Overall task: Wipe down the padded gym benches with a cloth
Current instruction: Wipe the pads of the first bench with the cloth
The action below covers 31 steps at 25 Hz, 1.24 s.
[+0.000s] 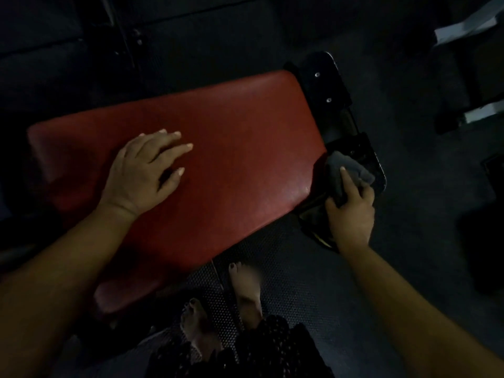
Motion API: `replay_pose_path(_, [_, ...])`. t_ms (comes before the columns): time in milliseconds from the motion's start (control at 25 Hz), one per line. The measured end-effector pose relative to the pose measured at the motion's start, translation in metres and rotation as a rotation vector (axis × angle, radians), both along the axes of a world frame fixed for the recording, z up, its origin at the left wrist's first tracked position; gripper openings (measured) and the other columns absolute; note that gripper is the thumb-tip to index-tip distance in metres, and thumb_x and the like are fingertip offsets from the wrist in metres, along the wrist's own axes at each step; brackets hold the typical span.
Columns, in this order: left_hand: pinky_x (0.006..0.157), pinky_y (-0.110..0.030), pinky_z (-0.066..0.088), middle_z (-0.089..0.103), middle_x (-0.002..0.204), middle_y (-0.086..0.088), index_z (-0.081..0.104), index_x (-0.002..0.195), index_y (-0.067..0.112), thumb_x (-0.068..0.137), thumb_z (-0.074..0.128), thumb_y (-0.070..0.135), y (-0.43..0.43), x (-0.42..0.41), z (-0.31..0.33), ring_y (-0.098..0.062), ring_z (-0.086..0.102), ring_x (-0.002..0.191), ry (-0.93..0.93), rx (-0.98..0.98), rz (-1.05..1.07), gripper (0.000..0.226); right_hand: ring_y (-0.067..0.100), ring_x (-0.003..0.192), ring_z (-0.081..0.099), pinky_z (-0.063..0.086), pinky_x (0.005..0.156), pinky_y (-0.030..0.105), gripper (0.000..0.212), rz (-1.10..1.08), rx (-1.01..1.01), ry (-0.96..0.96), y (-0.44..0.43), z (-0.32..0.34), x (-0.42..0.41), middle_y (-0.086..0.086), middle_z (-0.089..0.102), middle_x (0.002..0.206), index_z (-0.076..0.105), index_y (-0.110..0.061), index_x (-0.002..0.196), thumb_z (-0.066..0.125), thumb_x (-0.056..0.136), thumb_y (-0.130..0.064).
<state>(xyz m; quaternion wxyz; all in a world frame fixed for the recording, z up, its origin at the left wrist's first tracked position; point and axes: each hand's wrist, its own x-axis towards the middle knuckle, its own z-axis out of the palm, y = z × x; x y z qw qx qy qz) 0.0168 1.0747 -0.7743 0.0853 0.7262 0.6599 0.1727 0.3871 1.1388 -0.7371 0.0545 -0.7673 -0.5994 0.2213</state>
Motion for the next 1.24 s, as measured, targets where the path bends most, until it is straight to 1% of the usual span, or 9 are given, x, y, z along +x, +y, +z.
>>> replay_pose_path(160, [0.119, -0.046, 0.013, 0.045, 0.15, -0.008, 0.048, 0.144, 0.02, 0.095, 0.038, 0.045, -0.069, 0.013, -0.01, -0.029, 0.035, 0.142, 0.031, -0.181, 0.044, 0.056, 0.029, 0.127, 0.046, 0.041, 0.099, 0.036, 0.062, -0.099, -0.032, 0.105, 0.011, -0.004, 0.0, 0.007, 0.033, 0.151, 0.037, -0.038, 0.147, 0.058, 0.091, -0.018])
replay_pose_path(320, [0.119, -0.051, 0.016, 0.045, 0.149, -0.01, 0.054, 0.139, 0.017, 0.095, 0.042, 0.043, -0.079, 0.02, -0.017, -0.031, 0.034, 0.143, -0.038, -0.175, 0.092, 0.053, 0.019, 0.106, 0.061, 0.047, 0.075, 0.017, 0.061, -0.473, 0.018, 0.49, 0.03, -0.009, -0.006, 0.001, 0.06, 0.12, 0.045, -0.027, 0.145, 0.06, 0.087, -0.013])
replay_pose_path(480, [0.117, -0.054, 0.022, 0.052, 0.144, -0.01, 0.06, 0.132, 0.017, 0.095, 0.045, 0.037, -0.091, 0.018, -0.02, -0.033, 0.039, 0.139, -0.079, -0.112, 0.051, 0.045, 0.022, 0.11, 0.061, 0.052, 0.093, 0.033, 0.063, -0.743, 0.093, 0.728, -0.036, -0.009, -0.045, 0.01, 0.058, 0.13, 0.04, -0.015, 0.147, 0.06, 0.088, -0.008])
replay_pose_path(600, [0.115, -0.052, 0.024, 0.059, 0.135, -0.009, 0.064, 0.127, 0.016, 0.095, 0.045, 0.033, -0.106, 0.009, -0.018, -0.032, 0.05, 0.131, -0.089, -0.068, 0.147, 0.041, 0.024, 0.108, 0.061, 0.054, 0.089, 0.035, 0.061, -0.891, 0.025, 0.899, -0.09, -0.01, -0.088, 0.01, 0.058, 0.127, 0.041, -0.016, 0.146, 0.057, 0.089, -0.002])
replay_pose_path(760, [0.117, -0.048, 0.015, 0.055, 0.14, -0.01, 0.06, 0.132, 0.016, 0.094, 0.042, 0.037, -0.131, -0.003, -0.016, -0.032, 0.044, 0.134, -0.077, -0.099, 0.215, 0.047, 0.028, 0.105, 0.063, 0.054, 0.093, 0.044, 0.057, -0.882, -0.111, 0.911, -0.121, -0.019, -0.097, 0.014, 0.059, 0.123, 0.045, -0.018, 0.14, 0.061, 0.087, -0.002])
replay_pose_path(880, [0.12, -0.045, 0.008, 0.046, 0.148, -0.009, 0.054, 0.139, 0.017, 0.094, 0.039, 0.041, -0.147, -0.002, -0.015, -0.03, 0.035, 0.142, -0.091, -0.154, 0.186, 0.053, 0.032, 0.104, 0.063, 0.054, 0.09, 0.048, 0.048, -0.895, -0.035, 1.034, -0.085, -0.03, -0.058, 0.022, 0.058, 0.126, 0.048, -0.016, 0.133, 0.06, 0.089, -0.001])
replay_pose_path(1000, [0.122, -0.038, 0.001, 0.04, 0.153, -0.006, 0.048, 0.144, 0.018, 0.095, 0.037, 0.041, -0.158, 0.001, -0.02, -0.026, 0.028, 0.145, -0.061, -0.157, 0.207, 0.055, 0.033, 0.113, 0.061, 0.051, 0.095, 0.054, 0.07, -0.825, -0.141, 1.105, -0.073, -0.041, -0.051, 0.017, 0.055, 0.133, 0.037, -0.019, 0.146, 0.073, 0.086, -0.019])
replay_pose_path(1080, [0.121, -0.036, 0.003, 0.044, 0.151, -0.007, 0.051, 0.141, 0.017, 0.095, 0.037, 0.038, -0.158, 0.001, -0.023, -0.028, 0.033, 0.143, -0.052, -0.123, 0.222, 0.052, 0.035, 0.11, 0.063, 0.051, 0.094, 0.056, 0.065, -0.841, -0.167, 1.154, -0.089, -0.047, -0.073, 0.017, 0.06, 0.129, 0.045, -0.017, 0.143, 0.074, 0.084, -0.017])
replay_pose_path(1240, [0.12, -0.038, 0.006, 0.047, 0.149, -0.006, 0.053, 0.14, 0.018, 0.095, 0.038, 0.036, -0.158, 0.002, -0.025, -0.029, 0.036, 0.141, -0.028, -0.088, 0.239, 0.05, 0.023, 0.101, 0.067, 0.053, 0.095, 0.042, 0.05, -0.831, -0.32, 0.928, -0.177, -0.048, -0.14, 0.003, 0.069, 0.113, 0.061, -0.024, 0.127, 0.076, 0.079, -0.024])
